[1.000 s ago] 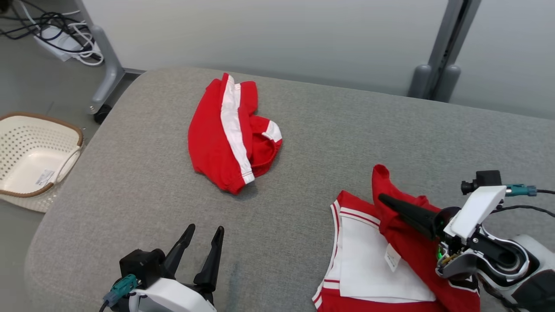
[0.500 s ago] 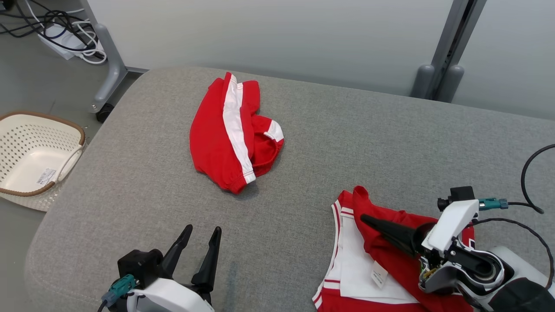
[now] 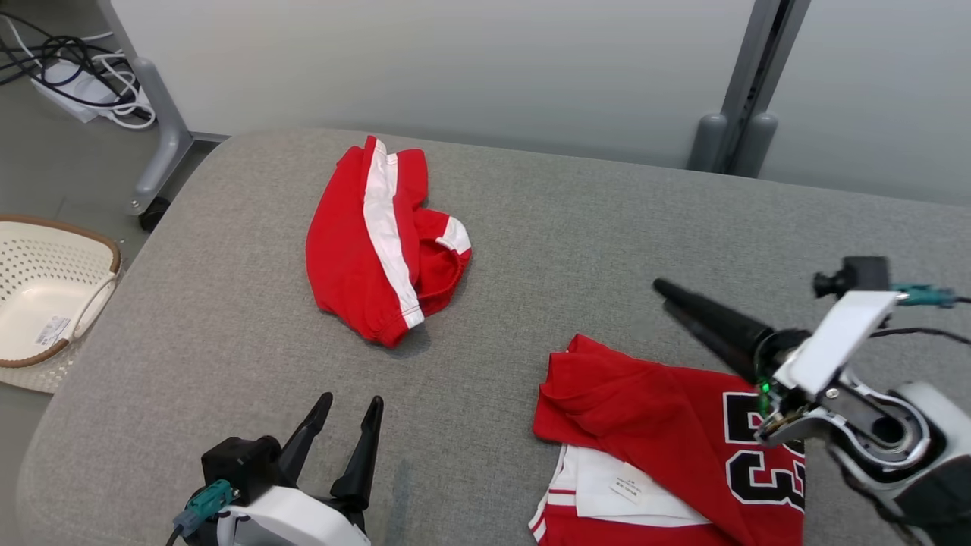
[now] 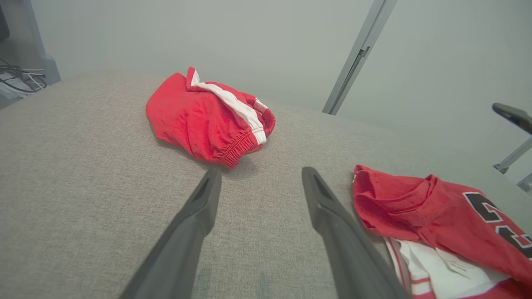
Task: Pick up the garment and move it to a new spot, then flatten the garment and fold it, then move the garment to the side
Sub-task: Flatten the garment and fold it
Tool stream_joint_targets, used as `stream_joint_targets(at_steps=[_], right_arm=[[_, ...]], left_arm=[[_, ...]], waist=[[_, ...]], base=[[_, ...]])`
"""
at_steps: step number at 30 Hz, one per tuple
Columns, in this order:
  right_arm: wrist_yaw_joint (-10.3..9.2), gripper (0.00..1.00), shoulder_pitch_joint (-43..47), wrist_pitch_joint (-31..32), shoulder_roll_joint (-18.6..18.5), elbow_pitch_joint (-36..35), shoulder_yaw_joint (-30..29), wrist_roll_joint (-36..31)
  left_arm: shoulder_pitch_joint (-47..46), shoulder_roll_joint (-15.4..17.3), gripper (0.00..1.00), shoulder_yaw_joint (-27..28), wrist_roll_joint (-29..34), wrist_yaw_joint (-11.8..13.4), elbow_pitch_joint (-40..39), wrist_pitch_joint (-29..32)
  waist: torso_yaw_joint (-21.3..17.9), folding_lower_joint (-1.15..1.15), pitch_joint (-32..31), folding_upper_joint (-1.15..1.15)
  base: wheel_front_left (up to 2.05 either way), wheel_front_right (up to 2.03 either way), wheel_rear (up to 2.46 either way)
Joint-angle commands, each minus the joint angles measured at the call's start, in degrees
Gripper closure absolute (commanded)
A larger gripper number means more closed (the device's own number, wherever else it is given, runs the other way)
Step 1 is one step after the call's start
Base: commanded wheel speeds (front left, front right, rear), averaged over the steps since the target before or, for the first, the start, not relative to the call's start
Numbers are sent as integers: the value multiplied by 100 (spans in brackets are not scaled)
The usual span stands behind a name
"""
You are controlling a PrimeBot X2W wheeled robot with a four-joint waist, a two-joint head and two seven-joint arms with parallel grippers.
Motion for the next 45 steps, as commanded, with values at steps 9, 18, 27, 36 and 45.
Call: stream_joint_targets(at_steps=[9,18,27,36,45], right_arm=[[15,0,504,-893,-698,-668,-293,-1243],[15,31,668,-974,-736,102,-253,-1405],[15,100,415,-598,-320,727,-245,-934],[15,100,149,21,89,1940,-51,-395],[15,100,-58,359,417,2880,120,-152]], left_arm=[[61,61,0,15,-9,15,-59,-16],[27,96,0,1,-20,58,-75,7],[-48,103,0,-50,-30,33,-42,26],[-35,121,0,-89,-73,-8,12,46],[-19,159,0,-103,-92,-2,-18,43]], waist=[[-232,0,-97,0],[-301,0,-47,0],[-236,0,-6,0],[-79,0,-124,0],[72,0,-94,0]], base=[[0,0,0],[0,0,0],[0,0,0],[0,0,0],[0,0,0]])
